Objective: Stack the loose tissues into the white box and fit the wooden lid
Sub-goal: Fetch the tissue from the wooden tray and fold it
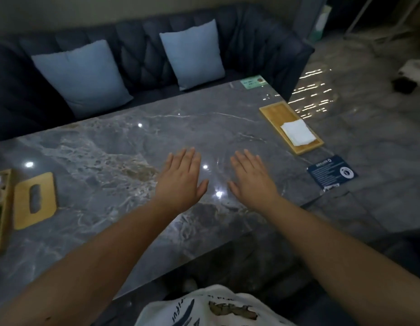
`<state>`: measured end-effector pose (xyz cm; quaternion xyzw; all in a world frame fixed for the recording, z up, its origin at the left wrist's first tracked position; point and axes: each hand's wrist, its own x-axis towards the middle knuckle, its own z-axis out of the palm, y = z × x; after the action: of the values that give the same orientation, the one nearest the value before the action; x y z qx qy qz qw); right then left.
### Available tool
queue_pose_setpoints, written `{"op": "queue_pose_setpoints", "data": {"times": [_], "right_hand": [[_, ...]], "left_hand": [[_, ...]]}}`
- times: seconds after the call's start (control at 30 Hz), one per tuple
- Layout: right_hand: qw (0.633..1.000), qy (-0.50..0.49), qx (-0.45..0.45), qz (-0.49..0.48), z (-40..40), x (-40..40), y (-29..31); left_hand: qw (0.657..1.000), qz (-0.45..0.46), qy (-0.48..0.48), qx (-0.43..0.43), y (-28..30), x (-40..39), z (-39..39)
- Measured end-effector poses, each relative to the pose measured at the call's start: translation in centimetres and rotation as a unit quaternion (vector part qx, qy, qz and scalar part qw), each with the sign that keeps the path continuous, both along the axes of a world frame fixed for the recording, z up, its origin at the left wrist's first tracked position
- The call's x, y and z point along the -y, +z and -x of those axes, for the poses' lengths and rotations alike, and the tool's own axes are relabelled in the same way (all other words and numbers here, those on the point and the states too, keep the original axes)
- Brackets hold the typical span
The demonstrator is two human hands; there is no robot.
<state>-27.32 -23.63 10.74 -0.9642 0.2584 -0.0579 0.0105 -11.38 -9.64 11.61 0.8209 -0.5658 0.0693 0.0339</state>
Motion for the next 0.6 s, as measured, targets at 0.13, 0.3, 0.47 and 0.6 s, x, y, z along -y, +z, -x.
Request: {"op": "queue_pose_setpoints", "data": {"times": [0.13,0.3,0.47,0.6], "right_hand": [[0.999,-0.048,-0.006,-0.011,1.2,1.1,-0.6],[0.993,-0.112,-0.008,-0.030,2.8,2.8,-1.2],[0.985,-0.165,-0.010,-0.049,5.1,5.9,-2.0],[0.981,-0.182,-0.008,-0.068,7.1,10.2,-2.9]], "left_hand": [[0.999,-0.006,-0.048,-0.004,-0.5,2.8,0.0],[0.994,-0.018,-0.107,-0.023,-1.2,6.4,0.2],[0.988,-0.028,-0.151,-0.037,-2.6,10.9,1.8],[0.985,-0.046,-0.161,-0.043,-4.0,15.5,3.6]]}}
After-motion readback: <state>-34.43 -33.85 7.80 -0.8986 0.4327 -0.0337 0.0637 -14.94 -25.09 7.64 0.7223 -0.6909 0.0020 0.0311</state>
